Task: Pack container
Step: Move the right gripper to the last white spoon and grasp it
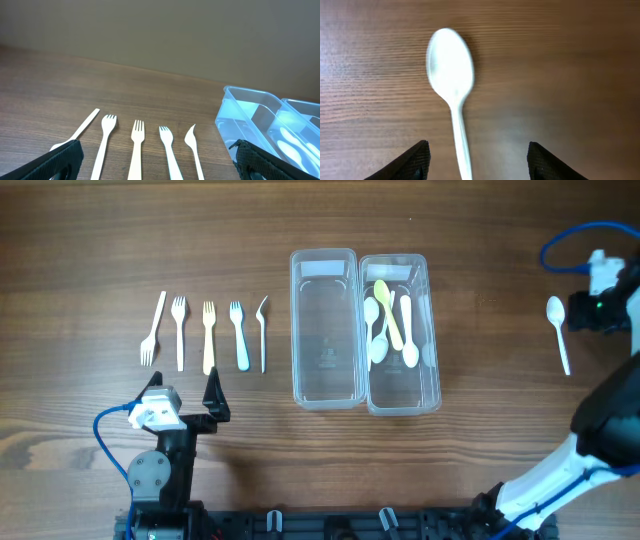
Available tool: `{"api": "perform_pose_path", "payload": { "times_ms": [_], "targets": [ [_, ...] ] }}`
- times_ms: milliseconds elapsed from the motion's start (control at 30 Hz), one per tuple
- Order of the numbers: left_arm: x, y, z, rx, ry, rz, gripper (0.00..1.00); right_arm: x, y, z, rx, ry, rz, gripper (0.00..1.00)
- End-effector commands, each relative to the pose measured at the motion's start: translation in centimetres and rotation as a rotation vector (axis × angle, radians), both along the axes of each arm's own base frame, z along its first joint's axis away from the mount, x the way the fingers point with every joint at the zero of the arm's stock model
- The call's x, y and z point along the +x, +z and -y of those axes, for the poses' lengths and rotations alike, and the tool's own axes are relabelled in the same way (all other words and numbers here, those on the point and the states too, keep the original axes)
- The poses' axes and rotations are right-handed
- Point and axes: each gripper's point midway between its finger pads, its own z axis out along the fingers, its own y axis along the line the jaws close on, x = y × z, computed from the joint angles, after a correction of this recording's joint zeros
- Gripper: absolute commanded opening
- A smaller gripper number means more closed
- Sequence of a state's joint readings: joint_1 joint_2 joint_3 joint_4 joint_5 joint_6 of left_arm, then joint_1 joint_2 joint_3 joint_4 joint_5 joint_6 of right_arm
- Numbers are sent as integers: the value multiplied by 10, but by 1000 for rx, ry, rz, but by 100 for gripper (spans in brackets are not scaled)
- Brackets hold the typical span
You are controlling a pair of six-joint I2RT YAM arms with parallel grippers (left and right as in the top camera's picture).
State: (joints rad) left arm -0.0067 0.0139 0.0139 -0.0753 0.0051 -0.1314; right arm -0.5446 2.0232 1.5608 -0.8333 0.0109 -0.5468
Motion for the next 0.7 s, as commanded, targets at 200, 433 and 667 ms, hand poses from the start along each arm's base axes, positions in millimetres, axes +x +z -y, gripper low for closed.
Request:
{"api": "perform_pose_path", "payload": {
  "times_ms": [200,433,667],
  "targets": [
    [0,-2,3,22,-18,0,100,11,-49,-17,122,105,-23,63],
    [0,-2,3,22,-18,0,100,0,-65,-24,157,78,-66,60],
    [0,-2,3,22,-18,0,100,-2,-66,-26,171,30,-70,22]
  ]
}}
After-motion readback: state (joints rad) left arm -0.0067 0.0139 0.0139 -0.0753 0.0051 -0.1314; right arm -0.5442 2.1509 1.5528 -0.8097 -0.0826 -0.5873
